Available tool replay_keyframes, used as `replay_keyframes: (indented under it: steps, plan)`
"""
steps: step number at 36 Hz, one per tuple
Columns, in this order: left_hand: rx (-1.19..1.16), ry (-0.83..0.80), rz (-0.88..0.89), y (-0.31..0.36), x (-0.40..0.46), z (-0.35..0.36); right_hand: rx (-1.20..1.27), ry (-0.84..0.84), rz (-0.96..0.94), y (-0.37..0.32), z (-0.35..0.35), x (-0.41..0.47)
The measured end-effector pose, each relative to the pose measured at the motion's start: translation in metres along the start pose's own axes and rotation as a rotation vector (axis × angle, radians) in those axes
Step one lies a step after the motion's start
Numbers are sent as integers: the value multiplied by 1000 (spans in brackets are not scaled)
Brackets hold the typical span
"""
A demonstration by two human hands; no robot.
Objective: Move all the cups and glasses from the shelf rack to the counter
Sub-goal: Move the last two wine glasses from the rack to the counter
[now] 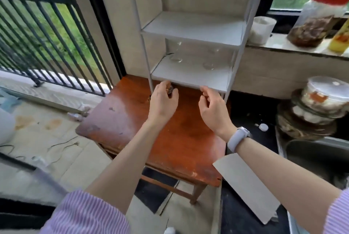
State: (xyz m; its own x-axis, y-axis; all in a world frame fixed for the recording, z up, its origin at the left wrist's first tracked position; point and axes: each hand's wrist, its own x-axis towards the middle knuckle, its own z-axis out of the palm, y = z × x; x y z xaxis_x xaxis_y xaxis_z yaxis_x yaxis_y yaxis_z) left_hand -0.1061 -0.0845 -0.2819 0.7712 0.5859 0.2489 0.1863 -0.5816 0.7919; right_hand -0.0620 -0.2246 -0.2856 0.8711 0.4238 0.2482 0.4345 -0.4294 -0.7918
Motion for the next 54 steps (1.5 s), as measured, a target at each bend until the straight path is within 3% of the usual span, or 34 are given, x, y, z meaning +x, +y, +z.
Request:
replay_keyframes:
  steps: [8,15,22,27,40,49,54]
  plan:
    - [-72,-76,105,-26,94,32,65,201,95,23,37,75]
    - [-144,-100,90,-37,170,64,51,346,133,43,42,139]
    - [-476,-145,7,-38,214,90,266,425,226,54,38,188]
    - [-553,-107,-4,-35,225,98,425,446,160,55,33,204]
    - [-542,-42,100,-30,164,71,528,446,207,38,37,161]
    - [-497,-114,37,-17,68,25,600,322,282,16,30,65]
    - [-476,-178,19,-6,9,19,521,324,315,15,13,-3]
